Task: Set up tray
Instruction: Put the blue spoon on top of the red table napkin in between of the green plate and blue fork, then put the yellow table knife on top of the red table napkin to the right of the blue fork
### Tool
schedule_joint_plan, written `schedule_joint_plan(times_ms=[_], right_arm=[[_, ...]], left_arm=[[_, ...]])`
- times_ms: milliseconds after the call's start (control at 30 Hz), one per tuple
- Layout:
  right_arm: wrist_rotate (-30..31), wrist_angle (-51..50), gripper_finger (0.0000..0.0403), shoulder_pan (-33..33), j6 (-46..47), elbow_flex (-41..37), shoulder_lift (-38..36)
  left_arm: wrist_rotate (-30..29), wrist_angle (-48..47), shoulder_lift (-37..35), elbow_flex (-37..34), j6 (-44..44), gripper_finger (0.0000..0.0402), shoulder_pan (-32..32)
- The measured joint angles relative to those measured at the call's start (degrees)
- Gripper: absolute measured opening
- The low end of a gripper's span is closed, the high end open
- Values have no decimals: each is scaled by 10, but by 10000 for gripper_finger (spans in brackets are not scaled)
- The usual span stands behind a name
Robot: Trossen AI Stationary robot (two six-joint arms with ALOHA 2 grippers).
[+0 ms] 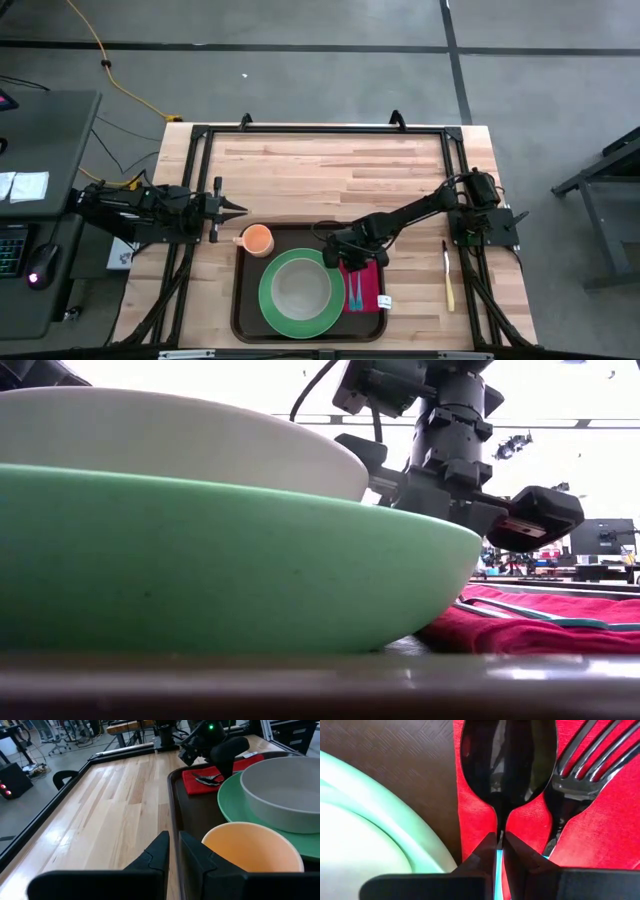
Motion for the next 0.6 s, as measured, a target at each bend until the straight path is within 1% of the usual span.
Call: schedule_joint_plan(times_ms=[267, 600], right_arm=[[1, -1, 12, -7, 0, 0, -3], [12, -26, 12, -12, -2, 0, -31]], left_arm=[[2, 0, 0, 0, 0, 74, 0], [3, 0, 0, 0, 0, 74, 0]])
